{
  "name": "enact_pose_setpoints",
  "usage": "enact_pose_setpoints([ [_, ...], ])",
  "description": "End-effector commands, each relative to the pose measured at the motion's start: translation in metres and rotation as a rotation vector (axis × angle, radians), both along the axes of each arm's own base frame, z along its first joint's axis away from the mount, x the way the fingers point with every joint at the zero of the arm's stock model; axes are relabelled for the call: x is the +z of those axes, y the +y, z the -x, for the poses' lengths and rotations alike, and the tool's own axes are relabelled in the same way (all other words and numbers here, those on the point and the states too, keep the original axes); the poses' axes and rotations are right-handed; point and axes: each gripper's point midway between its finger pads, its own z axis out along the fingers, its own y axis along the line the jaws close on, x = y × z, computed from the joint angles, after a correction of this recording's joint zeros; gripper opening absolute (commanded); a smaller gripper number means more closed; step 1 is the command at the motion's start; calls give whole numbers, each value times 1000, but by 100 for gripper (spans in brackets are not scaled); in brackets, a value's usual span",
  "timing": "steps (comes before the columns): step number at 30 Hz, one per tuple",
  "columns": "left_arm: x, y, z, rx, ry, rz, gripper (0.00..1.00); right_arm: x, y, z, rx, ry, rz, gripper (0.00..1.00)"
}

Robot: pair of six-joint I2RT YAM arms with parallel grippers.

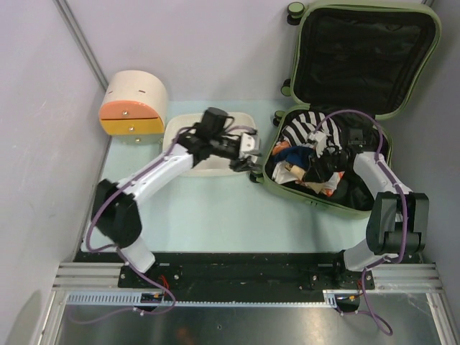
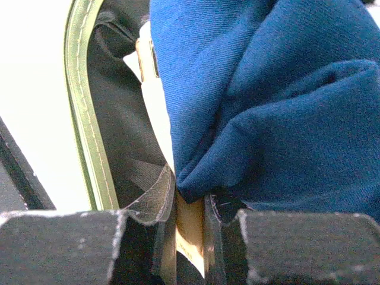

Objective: Open, take out, and arrange the luggage

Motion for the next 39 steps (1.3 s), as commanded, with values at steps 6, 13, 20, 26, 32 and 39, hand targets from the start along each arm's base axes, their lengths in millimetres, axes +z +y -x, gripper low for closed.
enact_pose_setpoints([
  [6,-13,-99,13,-360,-360,31,40,30,30,-7,202,-198,-10,0],
  [13,-46,-124,-1,-359,-395,-43,49,33,33,-5,233,-227,-7,0],
  [20,-69,-131,-19,-313,-397,-111,50,39,34,-2,255,-252,-12,0],
  [26,-84,-132,-30,-287,-397,-151,47,45,37,1,265,-262,-37,0],
  [32,-70,-139,-33,-276,-394,-120,19,45,33,1,252,-259,-25,13],
  [39,-22,-130,-14,-287,-405,-38,1,75,2,4,140,-323,6,75],
])
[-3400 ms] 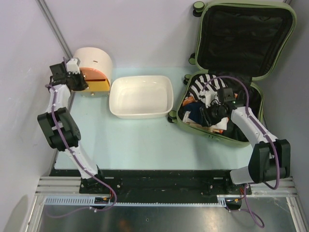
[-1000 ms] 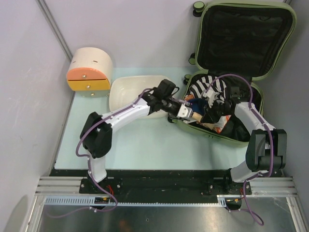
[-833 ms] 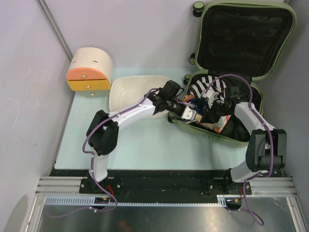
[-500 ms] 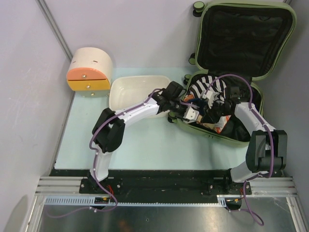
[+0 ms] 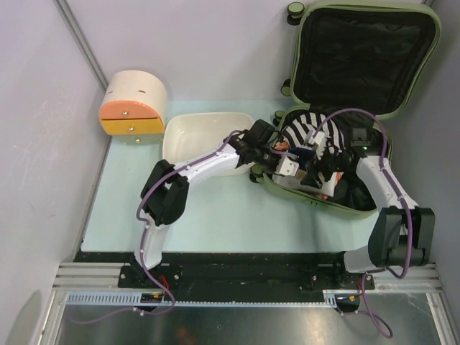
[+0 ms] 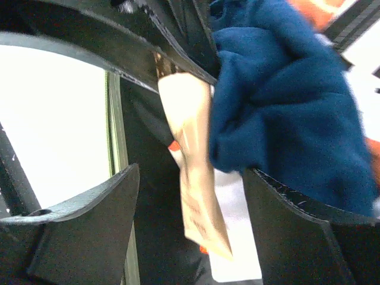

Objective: Open, take out, and arrange the luggage

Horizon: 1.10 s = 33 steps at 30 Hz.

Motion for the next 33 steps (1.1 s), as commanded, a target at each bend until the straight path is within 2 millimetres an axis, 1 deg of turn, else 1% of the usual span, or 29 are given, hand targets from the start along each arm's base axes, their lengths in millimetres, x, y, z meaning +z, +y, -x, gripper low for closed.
enact_pose_setpoints([
  [1,78,0,12,-35,-72,138,1,58,-10,2,-19,-150,-46,76],
  [3,82,4,15,-34,-75,142,1,70,-4,14,12,-182,-49,75],
  [4,90,6,17,-39,-90,154,1,73,2,15,26,-191,-56,74],
  [5,94,7,18,-43,-98,160,1,76,6,17,32,-196,-62,73],
  [6,96,8,20,-49,-107,162,1,77,19,22,58,-182,-73,72],
  [7,105,11,23,-58,-126,176,1,77,23,21,65,-183,-73,68],
  [8,108,12,25,-65,-137,182,1,76,27,21,70,-178,-74,68],
  [9,106,14,28,-85,-159,180,2,72,33,21,80,-156,-76,68],
  [10,115,17,31,-92,-184,191,2,70,34,20,82,-155,-74,68],
  [12,117,21,34,-104,-207,193,2,66,34,18,84,-141,-65,67],
  [14,120,26,36,-101,-237,188,2,60,32,19,87,-118,-53,64],
  [15,122,26,38,-112,-258,193,2,62,33,18,92,-120,-54,61],
  [16,123,27,40,-114,-264,191,2,61,34,19,98,-104,-62,51],
  [17,124,29,42,-113,-279,189,2,62,36,19,103,-100,-71,45],
  [18,124,30,42,-110,-281,186,2,64,38,19,110,-101,-80,33],
  [20,121,34,42,-98,-284,173,3,66,44,18,116,-100,-89,22],
  [21,119,35,41,-92,-284,167,13,68,45,18,114,-103,-92,7],
  [22,119,37,41,-82,-280,163,23,70,47,16,111,-107,-97,0],
  [23,118,41,38,-44,-246,157,32,71,47,15,106,-109,-99,0],
  [24,126,47,34,-4,-224,163,50,71,47,13,100,-116,-97,0],
  [25,130,54,30,39,-182,170,55,72,47,11,93,-119,-95,0],
  [26,134,74,14,153,-76,177,58,73,45,10,69,-111,-96,0],
  [27,145,89,8,209,-26,202,60,75,43,5,51,-121,-96,0],
  [28,151,105,-1,283,27,216,60,77,42,3,36,-121,-104,0],
  [29,147,138,-22,450,170,228,60,78,40,1,0,-101,-121,0],
  [30,158,159,-28,542,221,262,60,80,38,-4,-22,-106,-129,0],
  [31,160,180,-43,672,259,287,61,82,38,-7,-37,-105,-135,0],
  [32,146,218,-59,869,412,318,62,81,38,-9,-49,-97,-142,0],
  [33,145,240,-66,970,458,349,64,83,39,-14,-75,-93,-154,0],
])
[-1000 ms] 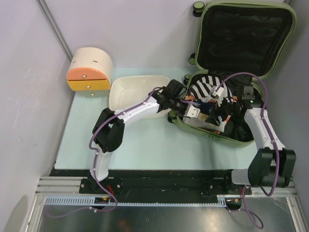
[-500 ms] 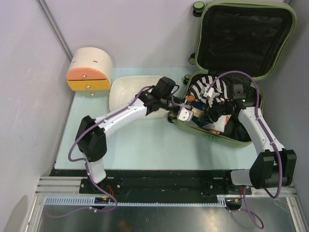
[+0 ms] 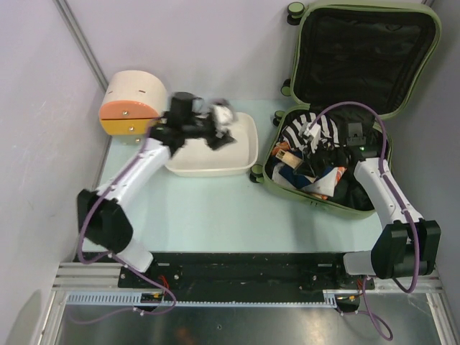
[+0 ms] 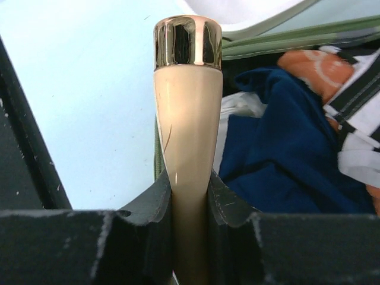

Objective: Open, take out, and arrange the luggage

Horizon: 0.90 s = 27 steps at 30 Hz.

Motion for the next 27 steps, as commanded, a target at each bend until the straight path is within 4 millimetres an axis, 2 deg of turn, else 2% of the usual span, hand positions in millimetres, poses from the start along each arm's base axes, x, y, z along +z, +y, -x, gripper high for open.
enact_pose_setpoints([
  [1,26,126,-43,630,343,269,65,31,3,-30,-94,-57,-69,0],
  [2,6,169,-53,801,458,339,66,32,4,-32,-108,-50,-76,0],
  [4,-4,216,-67,985,495,428,67,32,5,-39,-132,-51,-85,0],
  [5,-20,257,-72,1136,557,493,68,33,5,-42,-142,-58,-83,0],
  [7,-30,291,-78,1241,588,564,67,36,6,-46,-153,-70,-90,0],
  [8,-49,319,-78,1336,642,611,66,35,6,-47,-155,-71,-88,0],
  [10,-61,343,-82,1391,653,661,63,38,7,-48,-163,-82,-84,0],
  [11,-78,361,-82,1442,693,686,62,38,7,-48,-164,-84,-82,0],
  [13,-83,382,-89,1465,657,734,59,39,6,-47,-172,-86,-75,0],
  [14,-95,398,-87,1502,663,765,59,39,5,-47,-177,-85,-69,0],
  [16,-105,411,-96,1500,654,793,57,39,3,-45,-184,-84,-62,0],
  [17,-103,420,-102,1498,633,788,56,39,2,-44,-190,-84,-57,0],
  [18,-115,425,-108,1500,636,777,54,39,2,-43,-193,-82,-52,0],
  [20,-114,435,-118,1489,609,782,49,39,0,-43,-206,-85,-41,0],
  [21,-131,437,-124,1483,649,777,47,40,-1,-43,-208,-91,-37,0],
  [24,-131,447,-141,1456,644,799,43,41,-4,-41,-223,-94,-21,0],
  [25,-142,448,-145,1449,668,793,43,41,-5,-40,-228,-94,-16,0],
  [27,-139,449,-154,1413,659,798,43,41,-6,-38,-234,-94,-2,0],
])
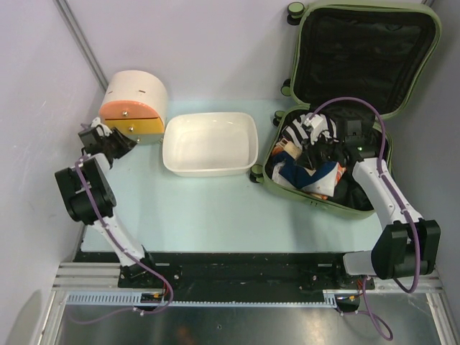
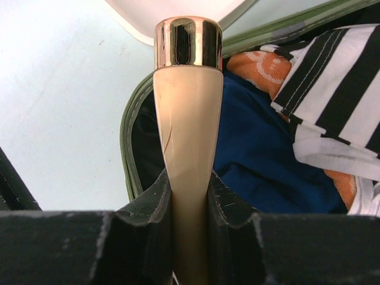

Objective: Open, take out, and arrange the luggage

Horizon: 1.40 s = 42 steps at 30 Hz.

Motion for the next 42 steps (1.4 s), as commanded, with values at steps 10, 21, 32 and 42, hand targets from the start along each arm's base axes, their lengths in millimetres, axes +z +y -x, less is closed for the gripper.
enact_pose_setpoints([
  [10,20,4,-49,-91,-148,67,50,31,-1,-1,-54,-86,46,0],
  [21,7,3,-51,-62,-120,138,51,29,1,-1,-59,-80,53,0],
  [32,7,-1,-55,-84,-126,158,38,27,0,2,-50,-75,72,0],
  [42,11,-4,-51,-100,-134,165,20,25,-1,6,-38,-71,84,0],
])
